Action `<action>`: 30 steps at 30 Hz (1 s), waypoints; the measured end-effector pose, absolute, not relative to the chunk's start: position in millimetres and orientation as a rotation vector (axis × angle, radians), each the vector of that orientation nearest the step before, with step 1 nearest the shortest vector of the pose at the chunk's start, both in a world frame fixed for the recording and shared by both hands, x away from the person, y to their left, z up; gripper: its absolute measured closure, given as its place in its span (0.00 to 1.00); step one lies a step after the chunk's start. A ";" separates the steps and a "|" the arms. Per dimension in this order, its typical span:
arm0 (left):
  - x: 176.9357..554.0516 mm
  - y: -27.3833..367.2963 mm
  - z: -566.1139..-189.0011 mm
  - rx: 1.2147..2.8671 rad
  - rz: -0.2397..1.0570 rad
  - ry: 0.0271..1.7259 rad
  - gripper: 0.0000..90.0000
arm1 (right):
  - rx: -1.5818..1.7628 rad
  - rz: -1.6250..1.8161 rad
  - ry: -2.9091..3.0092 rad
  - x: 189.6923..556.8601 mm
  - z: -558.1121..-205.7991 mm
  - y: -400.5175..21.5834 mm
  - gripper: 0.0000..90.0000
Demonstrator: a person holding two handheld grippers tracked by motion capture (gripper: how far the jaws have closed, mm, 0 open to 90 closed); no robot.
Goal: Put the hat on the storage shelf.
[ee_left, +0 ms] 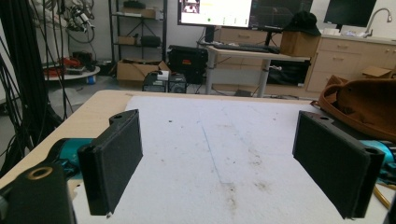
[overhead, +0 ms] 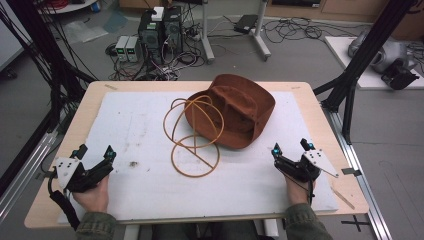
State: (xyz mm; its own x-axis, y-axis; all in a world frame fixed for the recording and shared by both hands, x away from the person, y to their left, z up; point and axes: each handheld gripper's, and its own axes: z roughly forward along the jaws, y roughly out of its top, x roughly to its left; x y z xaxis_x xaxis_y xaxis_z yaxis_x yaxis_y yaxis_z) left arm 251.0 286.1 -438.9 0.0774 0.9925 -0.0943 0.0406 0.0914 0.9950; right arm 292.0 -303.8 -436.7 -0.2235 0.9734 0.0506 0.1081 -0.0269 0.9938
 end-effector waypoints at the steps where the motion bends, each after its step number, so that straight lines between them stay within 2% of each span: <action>1: 251.2 286.4 -438.9 1.199 1.063 1.223 0.18 | 1.199 1.358 1.439 292.7 -436.6 -303.9 0.04; 6: 249.9 288.7 -438.3 1.193 1.059 1.229 0.18 | 1.208 1.398 1.466 301.4 -433.6 -307.9 0.04; 15: 249.9 290.9 -437.8 1.182 1.057 1.235 0.18 | 1.200 1.485 1.454 327.2 -399.6 -309.8 0.04; 30: 254.6 288.1 -438.4 1.199 1.047 1.218 0.18 | 1.133 1.451 1.611 373.5 -381.8 -294.7 0.04</action>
